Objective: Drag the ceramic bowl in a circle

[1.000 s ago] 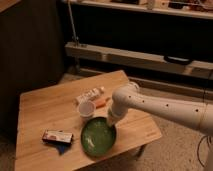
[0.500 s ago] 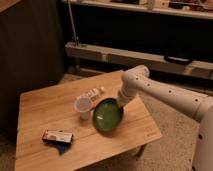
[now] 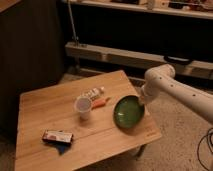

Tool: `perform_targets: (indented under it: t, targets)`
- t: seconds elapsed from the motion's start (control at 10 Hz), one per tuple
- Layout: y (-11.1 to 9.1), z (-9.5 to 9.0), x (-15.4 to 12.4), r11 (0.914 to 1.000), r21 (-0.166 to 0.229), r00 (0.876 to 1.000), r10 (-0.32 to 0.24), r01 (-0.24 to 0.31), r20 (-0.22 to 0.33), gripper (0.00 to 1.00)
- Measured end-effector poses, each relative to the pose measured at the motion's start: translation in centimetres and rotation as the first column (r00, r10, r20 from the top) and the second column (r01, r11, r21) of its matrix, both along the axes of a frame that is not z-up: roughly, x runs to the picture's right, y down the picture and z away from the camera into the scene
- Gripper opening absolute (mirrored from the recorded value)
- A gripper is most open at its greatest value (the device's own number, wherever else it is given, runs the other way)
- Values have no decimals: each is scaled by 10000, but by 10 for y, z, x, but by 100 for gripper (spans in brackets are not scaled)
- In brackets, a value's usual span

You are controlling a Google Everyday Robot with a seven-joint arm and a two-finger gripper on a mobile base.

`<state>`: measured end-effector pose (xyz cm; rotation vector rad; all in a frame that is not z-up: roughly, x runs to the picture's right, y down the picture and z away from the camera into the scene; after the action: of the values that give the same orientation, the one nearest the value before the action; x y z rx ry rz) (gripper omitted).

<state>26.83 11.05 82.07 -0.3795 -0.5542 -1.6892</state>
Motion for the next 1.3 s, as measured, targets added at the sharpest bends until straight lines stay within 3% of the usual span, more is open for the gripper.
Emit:
perform_targets:
  t: [0.2, 0.4, 0.5, 0.7, 0.9, 1.3]
  targets:
    - [39, -12, 23, 9991, -325, 9996, 262, -267, -145, 0]
    - [77, -36, 20, 9981, -578, 9997, 228, -223, 70, 0]
    - [101, -51, 4, 9973, -729, 9994, 49, -23, 347, 0]
    - [123, -61, -27, 9951, -921, 9960, -269, 348, 853, 0]
    - [126, -54, -73, 9927, -997, 9874, -532, 685, 1488, 0]
    - [103, -28, -171, 9875, -896, 9556, -1003, 1296, 2770, 0]
